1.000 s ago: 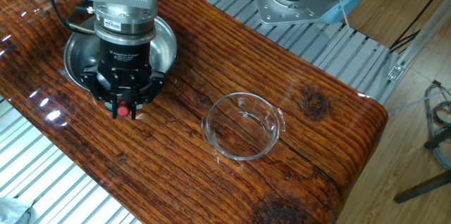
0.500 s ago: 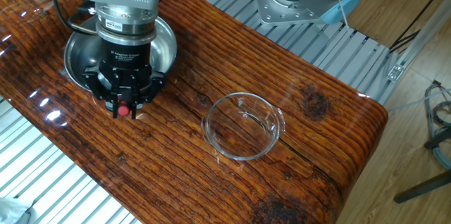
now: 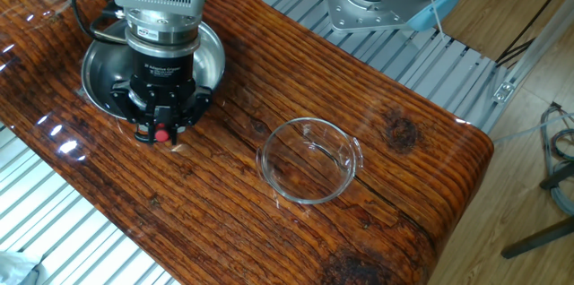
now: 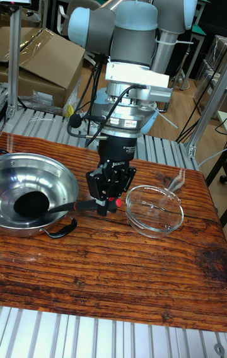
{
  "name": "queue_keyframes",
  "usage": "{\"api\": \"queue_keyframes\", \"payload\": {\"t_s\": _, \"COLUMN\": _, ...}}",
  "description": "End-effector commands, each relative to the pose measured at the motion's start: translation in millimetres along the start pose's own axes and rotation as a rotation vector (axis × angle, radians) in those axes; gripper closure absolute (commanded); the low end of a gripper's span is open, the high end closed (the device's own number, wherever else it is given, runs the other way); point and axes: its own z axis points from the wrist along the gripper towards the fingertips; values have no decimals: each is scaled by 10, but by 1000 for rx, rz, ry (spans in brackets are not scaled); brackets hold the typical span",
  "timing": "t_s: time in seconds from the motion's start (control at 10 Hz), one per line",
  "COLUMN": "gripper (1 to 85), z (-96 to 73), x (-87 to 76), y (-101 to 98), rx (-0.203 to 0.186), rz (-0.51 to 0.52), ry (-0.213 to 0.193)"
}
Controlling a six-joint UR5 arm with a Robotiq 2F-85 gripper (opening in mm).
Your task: Scoop water with a large spoon from one bowl to another
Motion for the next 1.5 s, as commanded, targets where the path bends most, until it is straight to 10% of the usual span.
{"api": "queue_keyframes", "payload": {"t_s": 0.0, "gripper": 800, "z": -12, "x": 30, "y": 42, "rx": -19, "rz": -10, "ry": 2}}
{"api": "queue_keyframes", "payload": {"t_s": 1.4, "gripper": 573, "z": 7, "x": -61, "y": 167, "rx": -68, "rz": -105, "ry": -37}}
